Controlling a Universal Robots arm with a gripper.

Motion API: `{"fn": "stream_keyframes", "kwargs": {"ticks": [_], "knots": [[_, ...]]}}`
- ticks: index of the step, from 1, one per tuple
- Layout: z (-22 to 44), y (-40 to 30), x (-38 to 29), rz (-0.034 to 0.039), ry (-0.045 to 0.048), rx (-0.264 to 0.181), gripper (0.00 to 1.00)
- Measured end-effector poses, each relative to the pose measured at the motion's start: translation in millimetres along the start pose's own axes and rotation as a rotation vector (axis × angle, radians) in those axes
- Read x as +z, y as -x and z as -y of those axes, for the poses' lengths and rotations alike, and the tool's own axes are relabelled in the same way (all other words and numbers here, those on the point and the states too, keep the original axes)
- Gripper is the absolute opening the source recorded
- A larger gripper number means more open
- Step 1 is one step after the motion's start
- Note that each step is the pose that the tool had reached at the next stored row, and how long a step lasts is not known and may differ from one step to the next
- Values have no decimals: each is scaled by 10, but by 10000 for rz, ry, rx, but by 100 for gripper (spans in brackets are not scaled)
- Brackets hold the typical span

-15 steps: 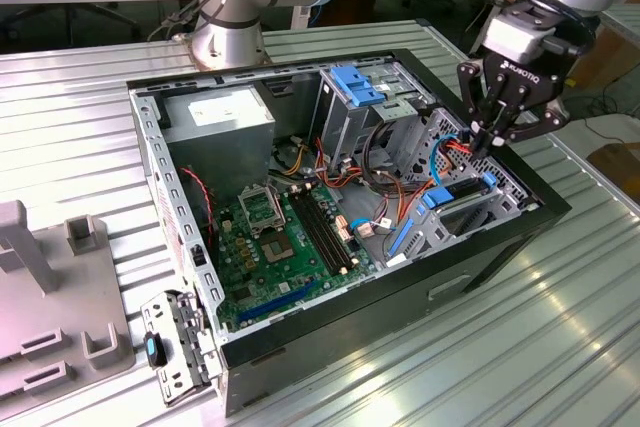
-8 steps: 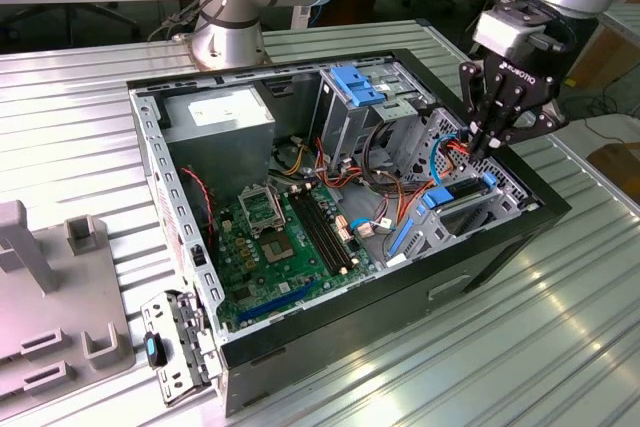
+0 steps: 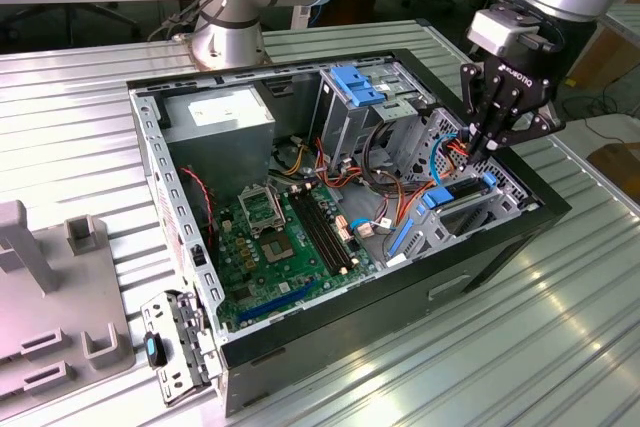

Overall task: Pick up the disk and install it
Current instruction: 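Insert the first disk wire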

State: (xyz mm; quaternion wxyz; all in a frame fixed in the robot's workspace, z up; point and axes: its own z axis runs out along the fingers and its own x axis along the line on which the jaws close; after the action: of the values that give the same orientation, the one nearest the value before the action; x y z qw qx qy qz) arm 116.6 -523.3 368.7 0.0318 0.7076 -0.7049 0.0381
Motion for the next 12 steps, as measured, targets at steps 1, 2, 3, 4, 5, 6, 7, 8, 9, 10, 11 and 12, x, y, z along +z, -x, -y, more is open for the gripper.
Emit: {"fn": "stream_keyframes", "kwargs": {"ticks": [1, 2, 3, 4, 5, 6, 7, 8, 9, 10, 11, 12], "knots": [[0, 0, 0, 0, 0, 0, 16], [0, 0, 0, 0, 0, 0, 16], [0, 0, 0, 0, 0, 0, 16], [0, -1, 0, 0, 0, 0, 16], [0, -1, 0, 0, 0, 0, 16], [0, -1, 0, 0, 0, 0, 16], [0, -1, 0, 0, 0, 0, 16], [0, -1, 0, 0, 0, 0, 16], [0, -1, 0, 0, 0, 0, 16], [0, -2, 0, 0, 0, 1, 16], [0, -3, 3, 1, 0, 0, 16], [0, -18, 8, 4, 0, 0, 16]]}}
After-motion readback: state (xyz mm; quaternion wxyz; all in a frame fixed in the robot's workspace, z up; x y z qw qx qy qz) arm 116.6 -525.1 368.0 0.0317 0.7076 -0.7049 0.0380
